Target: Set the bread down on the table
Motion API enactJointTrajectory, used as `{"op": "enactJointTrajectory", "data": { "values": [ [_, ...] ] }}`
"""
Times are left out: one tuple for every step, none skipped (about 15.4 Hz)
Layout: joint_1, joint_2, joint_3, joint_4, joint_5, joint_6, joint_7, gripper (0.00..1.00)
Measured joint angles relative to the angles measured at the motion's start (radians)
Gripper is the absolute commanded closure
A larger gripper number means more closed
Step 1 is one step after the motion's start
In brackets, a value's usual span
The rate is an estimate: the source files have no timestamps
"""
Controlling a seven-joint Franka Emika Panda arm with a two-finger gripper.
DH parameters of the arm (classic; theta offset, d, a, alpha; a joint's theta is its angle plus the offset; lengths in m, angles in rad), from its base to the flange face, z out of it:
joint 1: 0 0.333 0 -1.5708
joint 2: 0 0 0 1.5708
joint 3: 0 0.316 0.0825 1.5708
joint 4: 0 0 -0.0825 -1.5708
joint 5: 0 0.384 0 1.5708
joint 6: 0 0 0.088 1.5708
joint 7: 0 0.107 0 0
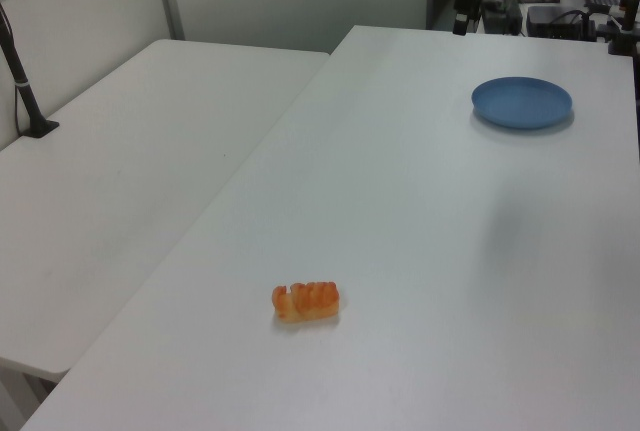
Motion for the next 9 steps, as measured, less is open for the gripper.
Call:
{"op": "enactJointTrajectory", "data": {
  "values": [
    [0.006,-0.001,-0.001,0.001,0.001,0.0,0.0,0.0],
    [0.012,-0.001,-0.001,0.001,0.001,0.0,0.0,0.0],
    [0.017,-0.001,-0.001,0.001,0.001,0.0,0.0,0.0],
    [0.019,-0.001,-0.002,0.001,0.001,0.0,0.0,0.0],
    [0.019,-0.001,-0.003,0.001,0.001,0.0,0.0,0.0],
    [0.019,-0.001,-0.004,0.001,0.001,0.0,-0.001,0.0],
    [0.019,-0.001,-0.007,0.001,0.001,0.0,-0.001,0.0],
    [0.019,-0.001,-0.011,0.0,0.001,0.0,-0.001,0.0],
    [0.019,-0.001,-0.014,0.0,0.001,0.0,-0.001,0.0]
  ]
}}
